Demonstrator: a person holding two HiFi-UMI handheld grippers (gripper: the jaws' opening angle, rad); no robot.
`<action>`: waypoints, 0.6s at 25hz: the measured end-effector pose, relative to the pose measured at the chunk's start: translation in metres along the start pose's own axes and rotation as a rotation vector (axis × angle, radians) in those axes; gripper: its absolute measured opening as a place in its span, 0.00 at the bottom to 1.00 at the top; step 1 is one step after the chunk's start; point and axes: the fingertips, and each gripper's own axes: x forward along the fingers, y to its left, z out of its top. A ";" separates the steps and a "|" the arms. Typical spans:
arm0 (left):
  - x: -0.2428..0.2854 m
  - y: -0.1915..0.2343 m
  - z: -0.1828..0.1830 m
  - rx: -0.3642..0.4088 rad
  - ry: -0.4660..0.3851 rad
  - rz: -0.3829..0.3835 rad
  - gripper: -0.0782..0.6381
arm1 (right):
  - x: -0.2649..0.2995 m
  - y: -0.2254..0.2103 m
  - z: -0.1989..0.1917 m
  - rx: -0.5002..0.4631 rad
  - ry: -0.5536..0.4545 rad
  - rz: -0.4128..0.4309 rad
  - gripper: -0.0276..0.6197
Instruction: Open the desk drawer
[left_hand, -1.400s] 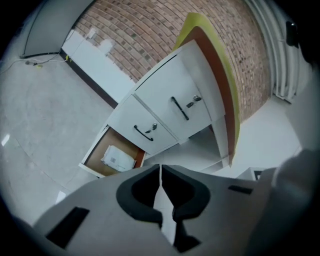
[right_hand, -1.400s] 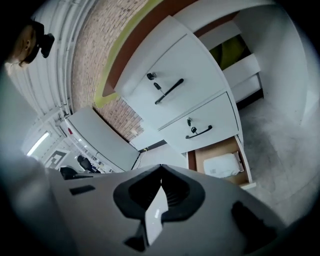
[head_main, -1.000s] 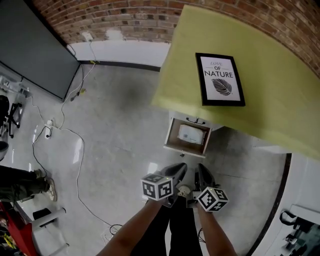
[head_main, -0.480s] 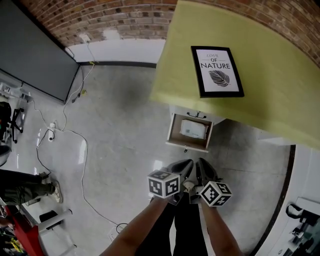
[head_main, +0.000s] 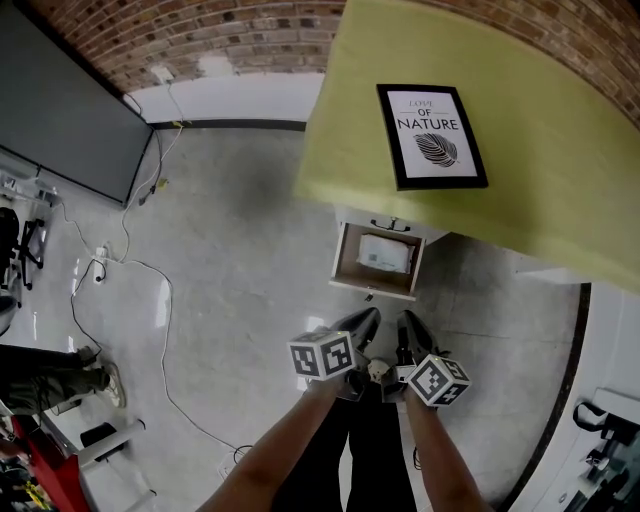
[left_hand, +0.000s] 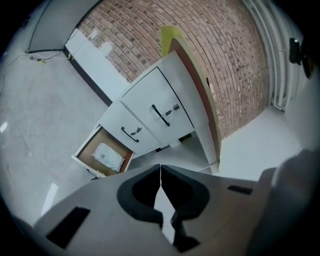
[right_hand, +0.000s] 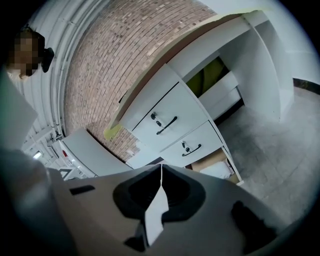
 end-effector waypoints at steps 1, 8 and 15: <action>0.003 0.003 0.002 -0.019 -0.004 -0.006 0.13 | 0.003 -0.004 0.000 0.004 0.001 -0.005 0.06; 0.044 0.042 0.022 -0.060 0.009 -0.014 0.13 | 0.044 -0.042 0.002 0.122 -0.007 0.005 0.07; 0.093 0.082 0.047 -0.094 -0.065 -0.041 0.13 | 0.100 -0.085 0.007 0.181 -0.062 0.011 0.07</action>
